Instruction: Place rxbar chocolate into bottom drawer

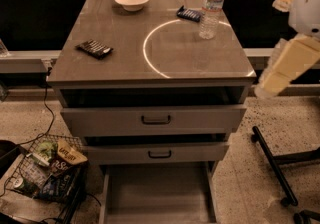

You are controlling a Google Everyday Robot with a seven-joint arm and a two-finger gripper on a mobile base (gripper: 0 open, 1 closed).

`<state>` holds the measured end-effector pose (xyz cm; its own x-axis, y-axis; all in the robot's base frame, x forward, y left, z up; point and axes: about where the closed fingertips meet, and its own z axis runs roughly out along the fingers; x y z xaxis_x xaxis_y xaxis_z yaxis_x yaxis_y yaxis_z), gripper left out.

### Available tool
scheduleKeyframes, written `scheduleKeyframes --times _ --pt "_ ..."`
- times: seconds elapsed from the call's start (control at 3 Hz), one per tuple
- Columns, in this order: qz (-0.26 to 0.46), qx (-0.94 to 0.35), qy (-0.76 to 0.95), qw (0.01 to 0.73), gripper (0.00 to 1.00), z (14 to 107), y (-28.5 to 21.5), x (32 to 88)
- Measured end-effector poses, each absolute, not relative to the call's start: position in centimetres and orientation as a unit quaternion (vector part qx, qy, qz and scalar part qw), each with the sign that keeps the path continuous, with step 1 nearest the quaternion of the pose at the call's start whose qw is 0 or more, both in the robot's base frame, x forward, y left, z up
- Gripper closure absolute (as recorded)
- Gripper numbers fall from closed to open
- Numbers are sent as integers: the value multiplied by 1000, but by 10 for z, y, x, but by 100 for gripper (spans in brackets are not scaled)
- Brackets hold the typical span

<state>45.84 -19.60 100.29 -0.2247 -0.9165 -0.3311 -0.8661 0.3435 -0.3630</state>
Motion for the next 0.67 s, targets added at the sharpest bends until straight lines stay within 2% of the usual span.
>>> scheduleKeyframes --times 0.67 --pt "22 -504 761 408 0 1014 -144 519"
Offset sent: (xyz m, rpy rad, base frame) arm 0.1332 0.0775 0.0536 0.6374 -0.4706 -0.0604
